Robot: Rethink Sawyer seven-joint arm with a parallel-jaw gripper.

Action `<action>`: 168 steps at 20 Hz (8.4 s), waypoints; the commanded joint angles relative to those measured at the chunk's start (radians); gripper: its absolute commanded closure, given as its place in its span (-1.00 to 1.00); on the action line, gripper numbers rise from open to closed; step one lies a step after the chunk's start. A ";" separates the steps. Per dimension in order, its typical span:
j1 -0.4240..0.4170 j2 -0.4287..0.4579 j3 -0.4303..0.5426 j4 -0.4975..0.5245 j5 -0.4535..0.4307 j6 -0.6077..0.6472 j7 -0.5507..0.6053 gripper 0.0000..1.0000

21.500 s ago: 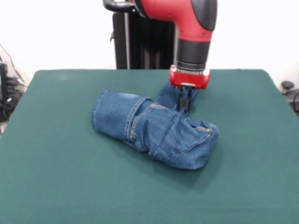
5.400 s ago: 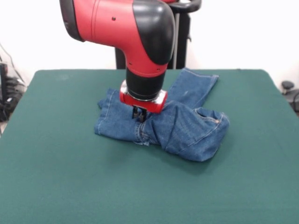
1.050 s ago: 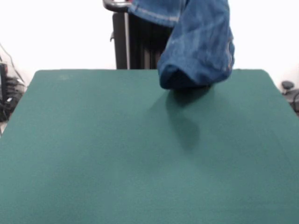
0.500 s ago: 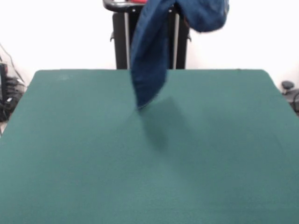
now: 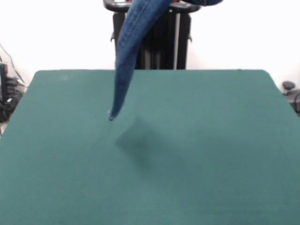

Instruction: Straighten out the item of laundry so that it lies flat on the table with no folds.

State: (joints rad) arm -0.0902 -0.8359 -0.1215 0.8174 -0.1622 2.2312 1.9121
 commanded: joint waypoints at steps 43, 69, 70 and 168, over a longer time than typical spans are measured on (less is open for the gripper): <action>-0.001 0.564 0.067 -0.742 0.014 0.298 0.086 1.00; 0.036 0.316 0.046 -0.240 0.138 -0.042 0.177 -1.00; 0.038 0.306 0.044 -0.213 0.143 -0.062 0.178 -1.00; -0.044 0.252 0.173 0.670 0.088 -1.606 -0.018 -1.00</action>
State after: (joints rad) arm -0.1475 -0.6702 -0.0959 1.3021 -0.0442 0.6615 1.9121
